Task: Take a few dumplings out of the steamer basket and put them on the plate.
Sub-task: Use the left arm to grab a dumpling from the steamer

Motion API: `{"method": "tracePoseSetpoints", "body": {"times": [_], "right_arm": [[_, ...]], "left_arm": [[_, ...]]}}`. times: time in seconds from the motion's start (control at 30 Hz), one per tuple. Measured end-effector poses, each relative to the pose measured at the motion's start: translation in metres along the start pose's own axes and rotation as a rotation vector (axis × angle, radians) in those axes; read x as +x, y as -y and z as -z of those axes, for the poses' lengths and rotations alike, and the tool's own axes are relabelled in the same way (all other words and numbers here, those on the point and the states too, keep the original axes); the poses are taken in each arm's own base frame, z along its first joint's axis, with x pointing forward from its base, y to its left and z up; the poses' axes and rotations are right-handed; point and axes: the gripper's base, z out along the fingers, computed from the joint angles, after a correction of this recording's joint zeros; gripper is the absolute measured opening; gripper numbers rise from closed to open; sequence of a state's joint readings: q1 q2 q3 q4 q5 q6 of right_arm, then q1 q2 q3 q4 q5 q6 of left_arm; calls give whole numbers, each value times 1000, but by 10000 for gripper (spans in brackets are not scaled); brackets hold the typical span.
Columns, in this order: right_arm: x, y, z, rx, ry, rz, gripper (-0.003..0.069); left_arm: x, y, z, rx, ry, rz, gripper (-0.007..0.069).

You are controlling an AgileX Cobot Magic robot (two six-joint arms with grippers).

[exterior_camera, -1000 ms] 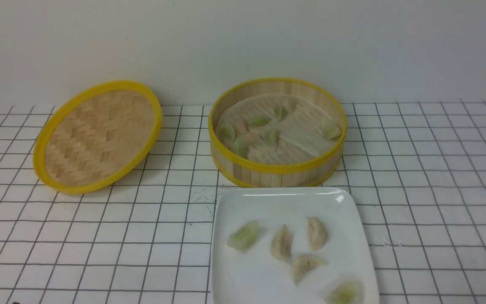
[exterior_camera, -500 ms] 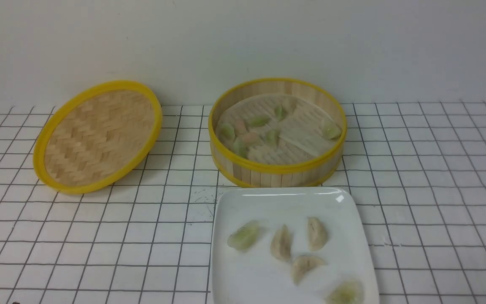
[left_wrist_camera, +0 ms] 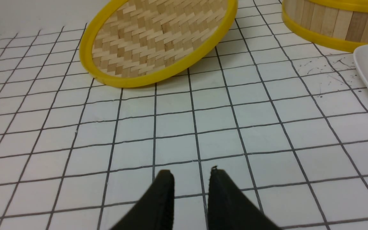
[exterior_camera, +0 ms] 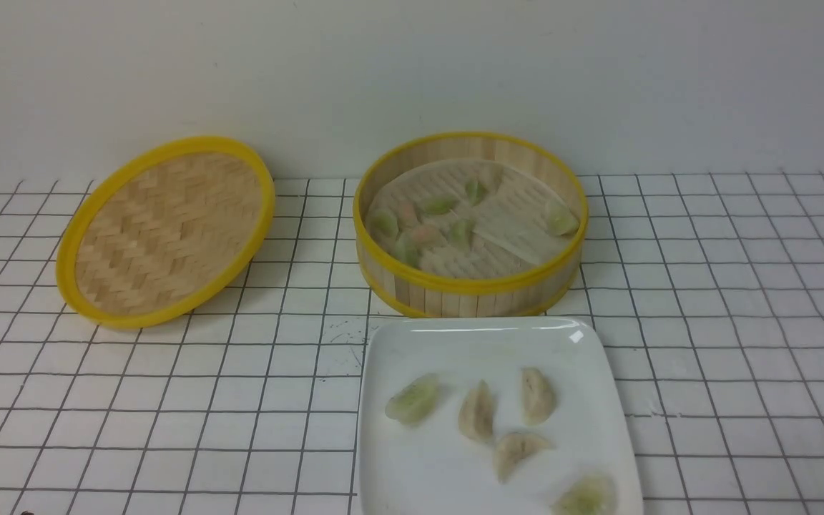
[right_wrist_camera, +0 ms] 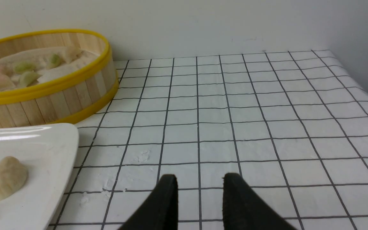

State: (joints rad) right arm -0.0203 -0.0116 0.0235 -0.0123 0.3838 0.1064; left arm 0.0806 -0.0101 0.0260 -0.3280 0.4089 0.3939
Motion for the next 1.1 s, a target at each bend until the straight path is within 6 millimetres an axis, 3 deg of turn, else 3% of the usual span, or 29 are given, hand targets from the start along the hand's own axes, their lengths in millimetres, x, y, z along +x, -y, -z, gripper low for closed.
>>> {"method": "tracePoseSetpoints", "body": {"times": [0.8,0.9,0.97,1.0,1.1], "right_arm": [[0,0,0,1,0,2,192],[0,0,0,1,0,2,192],[0,0,0,1,0,2,192],[0,0,0,1,0,2,192],[0,0,0,1,0,2,192]], "left_arm": [[-1,-1,0,-8,6,-12,141],[-5,2,0,22,58,147,141],[-9,4,0,58,99,318,141],[-14,6,1,103,136,499,141],[-18,8,2,151,170,667,141]]}}
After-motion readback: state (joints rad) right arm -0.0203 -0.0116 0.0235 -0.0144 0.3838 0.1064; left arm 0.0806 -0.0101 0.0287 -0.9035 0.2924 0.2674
